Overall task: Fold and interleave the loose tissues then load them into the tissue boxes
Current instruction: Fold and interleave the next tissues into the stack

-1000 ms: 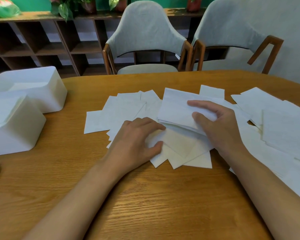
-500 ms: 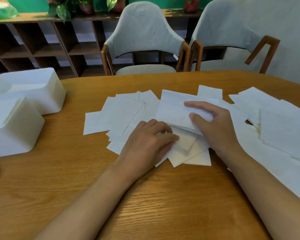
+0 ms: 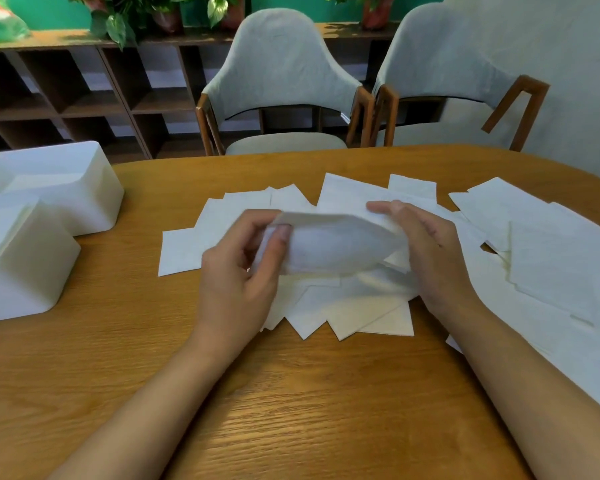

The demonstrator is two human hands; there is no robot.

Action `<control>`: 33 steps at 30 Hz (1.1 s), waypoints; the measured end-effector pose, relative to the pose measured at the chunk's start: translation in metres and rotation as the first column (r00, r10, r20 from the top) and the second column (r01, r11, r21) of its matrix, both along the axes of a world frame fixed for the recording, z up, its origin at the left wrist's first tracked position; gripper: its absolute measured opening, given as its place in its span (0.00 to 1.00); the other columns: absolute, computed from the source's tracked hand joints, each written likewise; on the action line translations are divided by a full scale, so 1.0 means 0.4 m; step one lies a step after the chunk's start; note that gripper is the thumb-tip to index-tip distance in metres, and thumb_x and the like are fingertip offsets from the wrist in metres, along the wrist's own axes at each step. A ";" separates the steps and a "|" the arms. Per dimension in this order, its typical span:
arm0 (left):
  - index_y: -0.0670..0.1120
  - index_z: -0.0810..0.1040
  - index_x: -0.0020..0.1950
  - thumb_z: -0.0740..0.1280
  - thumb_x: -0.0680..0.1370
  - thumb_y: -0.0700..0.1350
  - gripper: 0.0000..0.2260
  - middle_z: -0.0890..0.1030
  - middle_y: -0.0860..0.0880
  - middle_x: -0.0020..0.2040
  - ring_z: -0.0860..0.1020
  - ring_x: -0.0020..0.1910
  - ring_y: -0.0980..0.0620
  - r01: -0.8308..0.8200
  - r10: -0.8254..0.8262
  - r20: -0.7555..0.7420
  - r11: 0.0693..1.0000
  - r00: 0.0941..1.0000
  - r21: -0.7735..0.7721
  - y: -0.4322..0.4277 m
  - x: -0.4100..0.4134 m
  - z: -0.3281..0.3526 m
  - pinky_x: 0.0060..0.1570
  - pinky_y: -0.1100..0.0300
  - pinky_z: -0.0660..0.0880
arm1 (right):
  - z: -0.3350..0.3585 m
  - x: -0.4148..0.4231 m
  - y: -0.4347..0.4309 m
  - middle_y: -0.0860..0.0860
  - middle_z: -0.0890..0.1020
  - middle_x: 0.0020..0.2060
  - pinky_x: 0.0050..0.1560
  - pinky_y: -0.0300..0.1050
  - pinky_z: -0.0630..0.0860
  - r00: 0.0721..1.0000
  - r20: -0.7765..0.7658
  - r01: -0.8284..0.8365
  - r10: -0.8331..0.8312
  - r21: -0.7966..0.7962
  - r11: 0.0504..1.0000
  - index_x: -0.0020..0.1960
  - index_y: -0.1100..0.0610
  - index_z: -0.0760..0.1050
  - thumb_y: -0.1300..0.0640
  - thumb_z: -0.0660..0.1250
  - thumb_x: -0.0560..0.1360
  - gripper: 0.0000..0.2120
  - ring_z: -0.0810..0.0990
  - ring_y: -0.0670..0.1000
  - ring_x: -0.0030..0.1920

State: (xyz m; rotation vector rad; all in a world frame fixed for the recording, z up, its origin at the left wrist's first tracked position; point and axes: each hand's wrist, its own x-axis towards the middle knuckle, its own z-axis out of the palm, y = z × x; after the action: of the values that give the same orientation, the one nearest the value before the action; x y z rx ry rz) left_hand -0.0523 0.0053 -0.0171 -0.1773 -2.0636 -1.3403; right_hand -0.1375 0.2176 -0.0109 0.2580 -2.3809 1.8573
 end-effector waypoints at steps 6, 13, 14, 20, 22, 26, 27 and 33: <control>0.46 0.80 0.59 0.65 0.85 0.43 0.06 0.86 0.49 0.37 0.83 0.37 0.53 -0.009 -0.051 0.125 0.899 0.991 0.438 0.003 0.002 0.026 0.35 0.60 0.78 | 0.017 0.023 -0.005 0.34 0.83 0.44 0.53 0.46 0.75 0.977 0.073 -0.193 0.202 -0.116 0.974 0.46 0.40 0.85 0.33 0.51 0.76 0.25 0.81 0.42 0.49; 0.51 0.69 0.73 0.69 0.82 0.41 0.20 0.87 0.49 0.48 0.86 0.47 0.52 0.110 -0.176 0.145 0.918 0.974 0.381 -0.002 0.005 0.032 0.43 0.55 0.83 | -0.020 0.022 -0.023 0.36 0.82 0.34 0.37 0.27 0.70 0.982 -0.023 -0.187 0.187 -0.023 0.982 0.43 0.48 0.83 0.50 0.68 0.80 0.09 0.80 0.37 0.40; 0.51 0.71 0.72 0.71 0.81 0.40 0.20 0.86 0.50 0.55 0.85 0.54 0.51 0.142 -0.193 0.159 0.949 0.968 0.283 -0.010 0.003 0.030 0.53 0.49 0.83 | -0.024 0.016 -0.019 0.36 0.82 0.34 0.36 0.27 0.70 0.987 0.007 -0.158 0.158 -0.035 0.987 0.43 0.49 0.83 0.50 0.68 0.80 0.09 0.80 0.36 0.40; 0.53 0.84 0.57 0.76 0.78 0.44 0.09 0.84 0.59 0.55 0.80 0.60 0.54 0.071 -0.045 0.214 0.991 0.976 -0.112 -0.026 -0.008 0.009 0.57 0.54 0.76 | -0.016 0.002 -0.003 0.36 0.83 0.36 0.39 0.28 0.72 0.988 0.097 -0.115 0.122 -0.080 0.990 0.45 0.52 0.84 0.49 0.69 0.79 0.09 0.80 0.36 0.42; 0.52 0.85 0.55 0.76 0.77 0.45 0.07 0.83 0.58 0.53 0.80 0.58 0.54 0.043 -0.015 0.181 0.988 0.983 -0.149 -0.030 -0.012 0.010 0.53 0.60 0.75 | -0.020 0.003 -0.004 0.40 0.83 0.41 0.48 0.36 0.71 0.988 0.102 -0.112 0.117 -0.056 0.992 0.46 0.53 0.85 0.47 0.70 0.78 0.11 0.80 0.43 0.50; 0.54 0.86 0.52 0.78 0.75 0.49 0.07 0.81 0.58 0.51 0.79 0.57 0.52 0.062 -0.041 0.184 0.992 0.982 -0.113 -0.038 -0.014 0.017 0.51 0.63 0.73 | -0.020 0.004 -0.007 0.45 0.85 0.49 0.52 0.41 0.71 0.986 0.127 -0.102 0.108 -0.050 0.994 0.49 0.53 0.86 0.46 0.71 0.77 0.11 0.80 0.47 0.56; 0.54 0.87 0.52 0.78 0.75 0.49 0.07 0.81 0.57 0.51 0.79 0.56 0.52 0.065 -0.041 0.178 0.989 0.983 -0.130 -0.039 -0.014 0.017 0.51 0.62 0.74 | -0.016 0.006 -0.008 0.43 0.85 0.46 0.50 0.38 0.72 0.984 0.134 -0.113 0.119 -0.053 0.992 0.48 0.53 0.86 0.47 0.71 0.77 0.11 0.81 0.44 0.53; 0.52 0.87 0.55 0.77 0.73 0.54 0.12 0.80 0.55 0.52 0.78 0.57 0.53 0.161 -0.120 0.238 0.973 0.964 -0.164 -0.049 -0.014 0.024 0.50 0.62 0.76 | -0.016 0.007 -0.011 0.38 0.83 0.42 0.42 0.29 0.72 0.984 0.146 -0.105 0.106 -0.016 0.994 0.45 0.50 0.85 0.49 0.70 0.78 0.08 0.79 0.36 0.48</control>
State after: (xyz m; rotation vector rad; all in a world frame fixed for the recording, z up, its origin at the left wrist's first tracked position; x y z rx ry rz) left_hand -0.0581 -0.0145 -0.0075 -0.2664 -2.4082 -1.3041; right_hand -0.1347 0.2134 -0.0174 0.2594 -2.5003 1.9972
